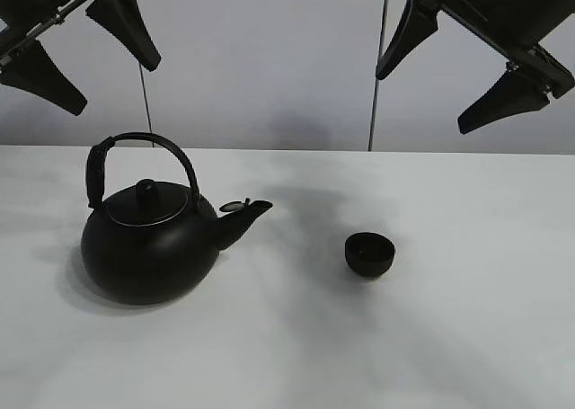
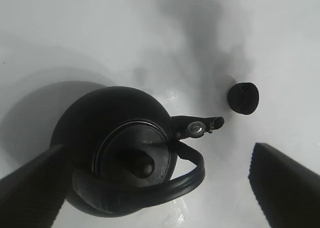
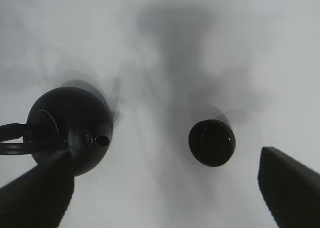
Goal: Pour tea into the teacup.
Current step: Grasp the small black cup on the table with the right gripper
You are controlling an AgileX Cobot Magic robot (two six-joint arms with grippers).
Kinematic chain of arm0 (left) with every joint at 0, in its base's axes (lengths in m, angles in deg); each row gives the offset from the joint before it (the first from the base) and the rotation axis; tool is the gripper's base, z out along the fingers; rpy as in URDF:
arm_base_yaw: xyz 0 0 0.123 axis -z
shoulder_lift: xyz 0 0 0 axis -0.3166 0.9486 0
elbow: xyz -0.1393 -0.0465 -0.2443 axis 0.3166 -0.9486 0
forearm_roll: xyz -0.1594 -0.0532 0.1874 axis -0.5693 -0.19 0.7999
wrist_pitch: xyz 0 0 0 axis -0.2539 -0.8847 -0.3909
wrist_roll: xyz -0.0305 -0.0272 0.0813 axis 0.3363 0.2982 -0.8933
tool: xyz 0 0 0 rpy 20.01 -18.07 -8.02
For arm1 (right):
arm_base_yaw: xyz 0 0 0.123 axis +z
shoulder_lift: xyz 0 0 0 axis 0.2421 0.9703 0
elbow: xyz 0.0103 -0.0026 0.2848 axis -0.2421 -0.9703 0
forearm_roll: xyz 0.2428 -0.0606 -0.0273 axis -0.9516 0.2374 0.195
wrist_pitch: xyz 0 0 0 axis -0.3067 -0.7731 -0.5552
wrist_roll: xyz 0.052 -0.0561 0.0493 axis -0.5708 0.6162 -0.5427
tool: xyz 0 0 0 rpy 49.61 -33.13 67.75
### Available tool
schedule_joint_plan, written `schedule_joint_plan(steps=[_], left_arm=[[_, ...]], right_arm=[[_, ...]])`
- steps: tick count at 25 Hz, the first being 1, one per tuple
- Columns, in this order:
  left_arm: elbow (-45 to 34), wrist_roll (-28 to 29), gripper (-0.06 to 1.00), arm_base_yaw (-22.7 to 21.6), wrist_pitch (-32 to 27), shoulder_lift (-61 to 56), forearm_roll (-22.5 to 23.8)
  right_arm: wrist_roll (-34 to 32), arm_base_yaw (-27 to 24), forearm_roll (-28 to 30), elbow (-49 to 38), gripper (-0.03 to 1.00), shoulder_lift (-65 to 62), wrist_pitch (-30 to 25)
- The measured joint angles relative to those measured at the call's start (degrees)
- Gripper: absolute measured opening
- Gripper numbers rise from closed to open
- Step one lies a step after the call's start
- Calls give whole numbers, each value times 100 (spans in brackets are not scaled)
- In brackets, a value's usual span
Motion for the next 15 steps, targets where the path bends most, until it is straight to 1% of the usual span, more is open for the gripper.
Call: schedule_joint_plan(steps=[7,9,10,11,12,14,15], left_arm=[[0,-112,70,0,0,0,0],[0,-126,70,0,0,0,0],[0,-132,70,0,0,0,0],[0,-132,70,0,0,0,0],[0,-132,70,0,2,0,0],[0,-137,70,0,2,6,0],[0,-137,70,0,7,6,0]], right_arm=[[50,0,0,0,69,0,180],[280,0,47,0,69,0,257],[434,32,173,0,69,0,262],[632,105,386,0,69,0,264],[716,224,742,0,69,11,247],[711,522,1510,0,69,81,195],[577,703,1887,0,69,158,169]])
